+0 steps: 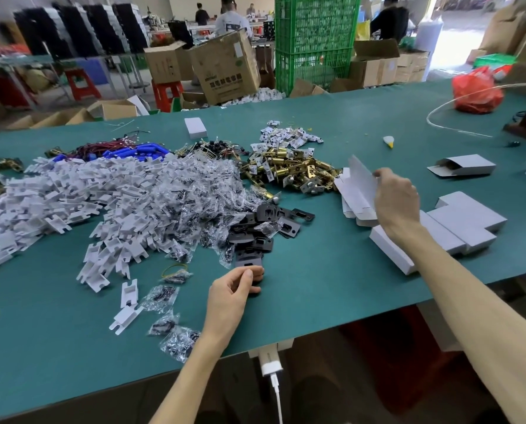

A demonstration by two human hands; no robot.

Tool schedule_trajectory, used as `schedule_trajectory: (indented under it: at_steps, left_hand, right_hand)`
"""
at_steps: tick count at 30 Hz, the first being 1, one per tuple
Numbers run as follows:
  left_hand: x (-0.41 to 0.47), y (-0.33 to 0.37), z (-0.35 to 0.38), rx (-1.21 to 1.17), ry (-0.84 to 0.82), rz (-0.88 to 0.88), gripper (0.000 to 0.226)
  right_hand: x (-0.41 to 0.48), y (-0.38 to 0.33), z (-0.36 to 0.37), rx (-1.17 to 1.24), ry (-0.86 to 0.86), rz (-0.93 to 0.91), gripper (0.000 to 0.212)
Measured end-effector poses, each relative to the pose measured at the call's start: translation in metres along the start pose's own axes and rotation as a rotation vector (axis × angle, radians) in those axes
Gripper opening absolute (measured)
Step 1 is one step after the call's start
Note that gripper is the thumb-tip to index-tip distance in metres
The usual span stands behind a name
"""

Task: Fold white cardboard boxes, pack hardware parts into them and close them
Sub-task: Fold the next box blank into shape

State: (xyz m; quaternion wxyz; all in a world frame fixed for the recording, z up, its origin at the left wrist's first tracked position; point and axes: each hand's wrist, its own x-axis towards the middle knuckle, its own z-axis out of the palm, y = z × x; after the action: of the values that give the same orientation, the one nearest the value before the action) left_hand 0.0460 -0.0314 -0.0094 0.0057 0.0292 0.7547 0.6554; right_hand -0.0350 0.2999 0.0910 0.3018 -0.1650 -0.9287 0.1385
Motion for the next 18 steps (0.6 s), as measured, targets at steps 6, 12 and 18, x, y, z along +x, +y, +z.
schedule_trajectory:
  at_steps: [6,12,18]
  left_hand:
    - [0.0,0.0,0.0,-0.067,0.001,0.004,0.023]
    - [-0.002,0.009,-0.002,-0.284,0.003,0.004,0.04]
    - [-0.004,0.012,-0.006,-0.416,0.075,-0.008,0.05]
  right_hand:
    - [-0.046,-0.022,-0.004,0.898,-0.026,0.363,0.022]
    - [-0.124,-0.068,0.012,1.323,-0.479,0.557,0.018]
    - [-0.16,-0.088,0.021,1.402,-0.698,0.502,0.023]
